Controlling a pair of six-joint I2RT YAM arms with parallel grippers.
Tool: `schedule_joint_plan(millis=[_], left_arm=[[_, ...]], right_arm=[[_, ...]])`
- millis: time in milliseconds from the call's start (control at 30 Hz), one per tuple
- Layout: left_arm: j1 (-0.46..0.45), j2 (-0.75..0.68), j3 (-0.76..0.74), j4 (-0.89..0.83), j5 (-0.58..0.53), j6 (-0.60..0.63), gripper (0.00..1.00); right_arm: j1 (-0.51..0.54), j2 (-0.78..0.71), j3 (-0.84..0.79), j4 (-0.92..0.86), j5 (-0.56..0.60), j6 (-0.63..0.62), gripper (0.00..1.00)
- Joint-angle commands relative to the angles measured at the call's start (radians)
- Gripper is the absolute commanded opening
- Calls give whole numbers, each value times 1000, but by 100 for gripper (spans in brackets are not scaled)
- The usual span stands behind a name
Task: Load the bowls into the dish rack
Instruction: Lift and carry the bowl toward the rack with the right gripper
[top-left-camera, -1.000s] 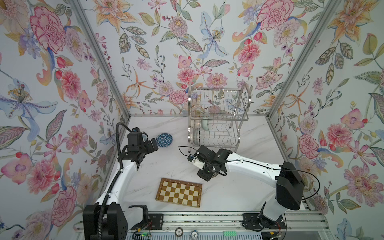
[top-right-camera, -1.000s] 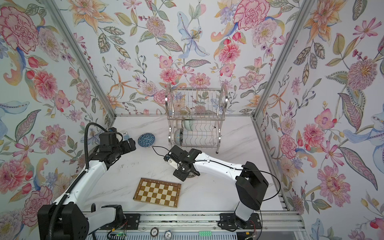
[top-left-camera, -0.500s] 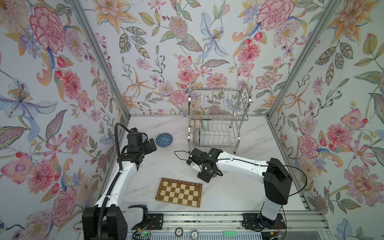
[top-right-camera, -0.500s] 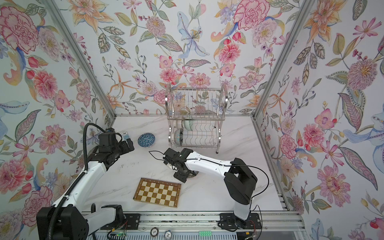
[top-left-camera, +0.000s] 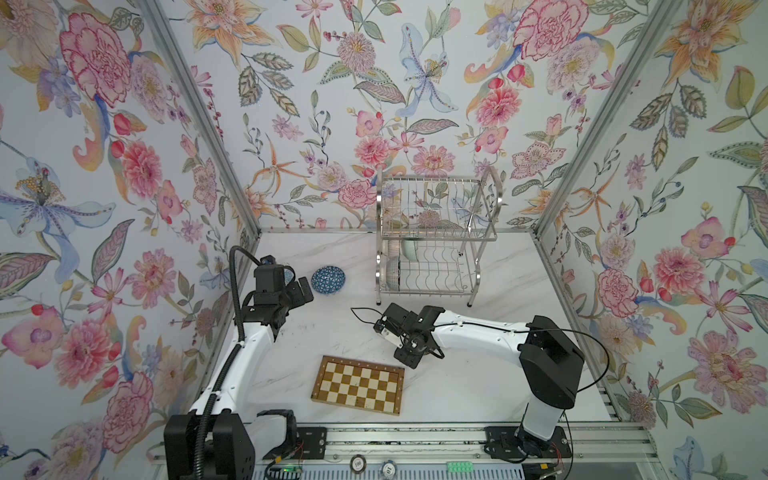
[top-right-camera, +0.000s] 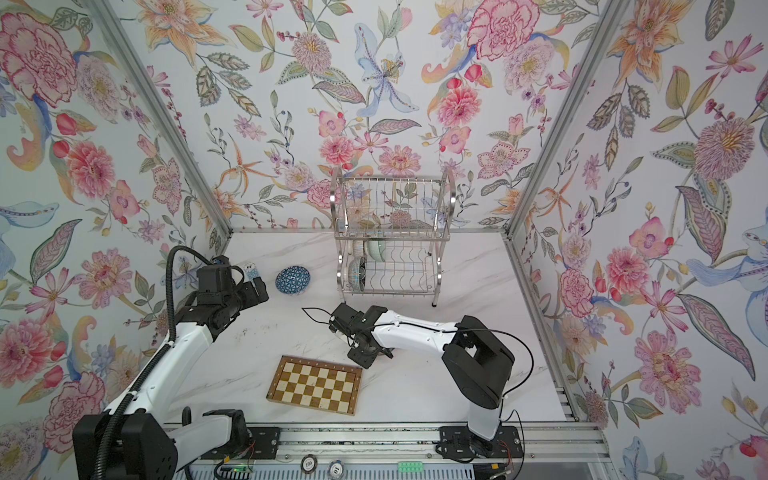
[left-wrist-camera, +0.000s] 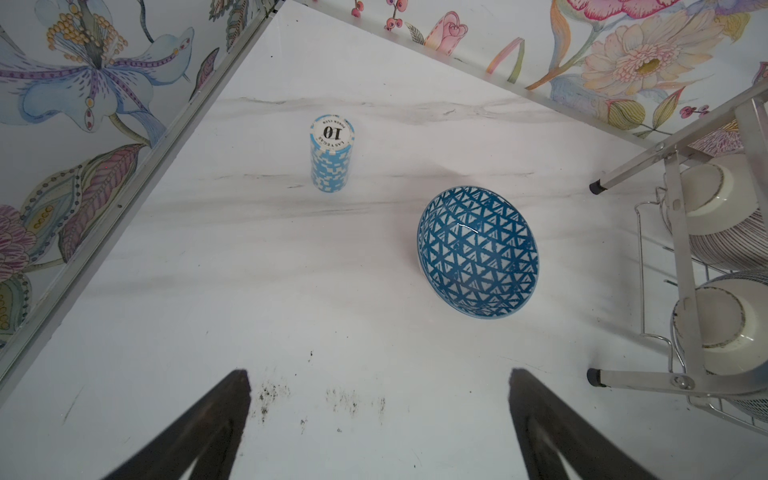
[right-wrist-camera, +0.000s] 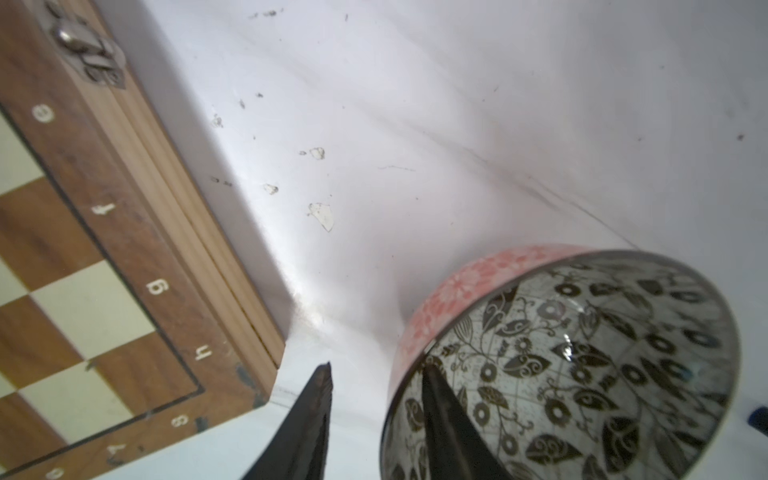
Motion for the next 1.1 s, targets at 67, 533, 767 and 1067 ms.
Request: schedule_joint_plan(millis=[67, 533, 767, 1067], left_arm=[[6, -17, -12, 1, -3, 0, 99], [6, -11, -12, 4, 2, 0, 99], [7, -11, -12, 6, 8, -2, 99], [6, -11, -13, 9, 17, -1, 99]], right_arm=[[-10, -57, -61, 97, 11, 24, 29], [-11, -72, -98, 120, 51, 31, 21], [-11, -63, -98, 121, 60, 28, 19], [-13, -81, -90, 121, 53, 26, 6]])
